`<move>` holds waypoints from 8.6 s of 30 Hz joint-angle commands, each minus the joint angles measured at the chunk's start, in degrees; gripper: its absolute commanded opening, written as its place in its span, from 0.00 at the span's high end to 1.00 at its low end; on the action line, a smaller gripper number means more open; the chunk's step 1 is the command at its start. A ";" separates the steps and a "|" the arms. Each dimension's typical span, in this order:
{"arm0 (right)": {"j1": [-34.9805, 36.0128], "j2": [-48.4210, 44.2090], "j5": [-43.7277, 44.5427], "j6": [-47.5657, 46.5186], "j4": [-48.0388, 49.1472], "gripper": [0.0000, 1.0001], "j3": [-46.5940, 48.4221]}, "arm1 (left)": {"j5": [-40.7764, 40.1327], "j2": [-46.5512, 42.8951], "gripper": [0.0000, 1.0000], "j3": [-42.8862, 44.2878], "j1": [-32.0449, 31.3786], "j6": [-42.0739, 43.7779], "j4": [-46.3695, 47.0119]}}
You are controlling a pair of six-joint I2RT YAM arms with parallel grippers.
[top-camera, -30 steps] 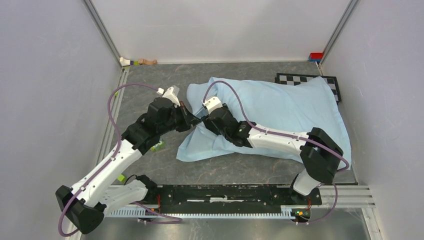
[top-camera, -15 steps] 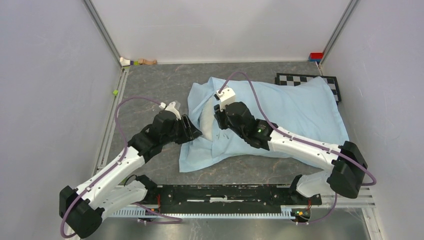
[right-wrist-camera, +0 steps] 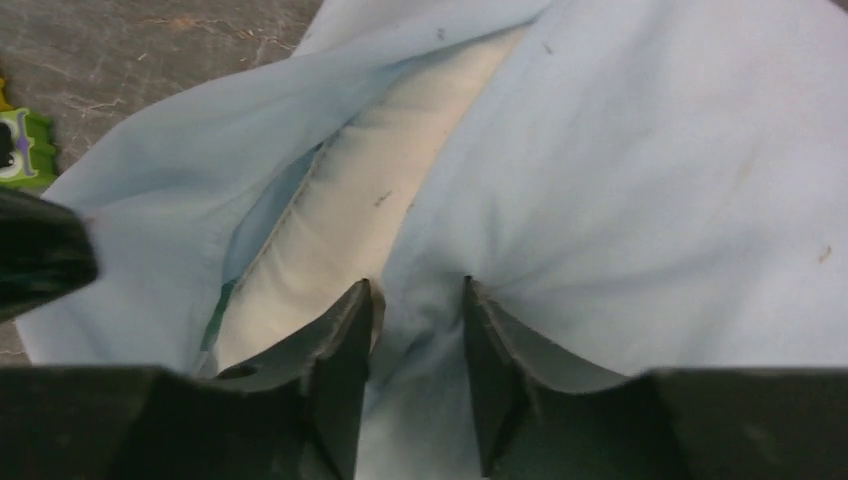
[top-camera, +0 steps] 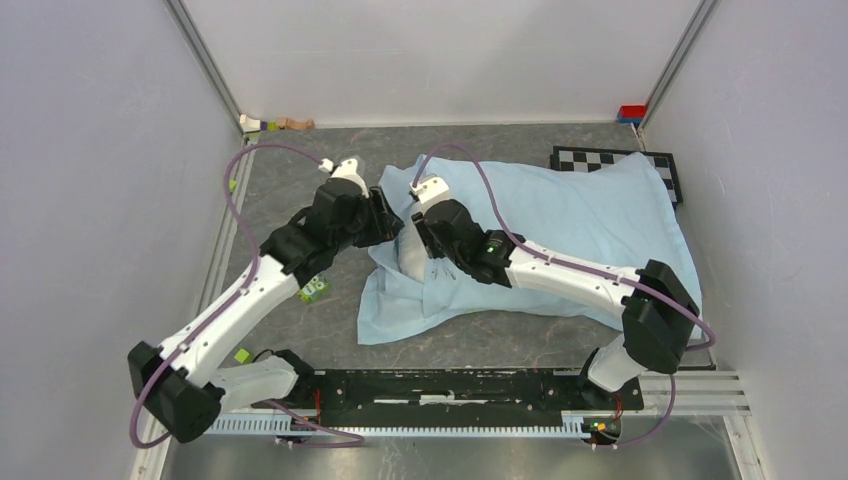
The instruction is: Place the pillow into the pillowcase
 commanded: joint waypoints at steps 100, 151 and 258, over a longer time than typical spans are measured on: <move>0.16 -27.80 6.00 10.16 14.60 1.00 -27.64 | -15.60 17.67 0.58 5.70 -17.84 7.12 2.65; 2.45 -30.24 -4.37 6.65 3.10 1.00 -13.20 | 8.96 11.82 0.45 -1.25 -11.07 0.76 14.61; 5.56 -16.15 -6.65 7.35 6.90 0.13 1.84 | -15.10 -18.37 0.25 -13.71 -16.44 -6.69 7.22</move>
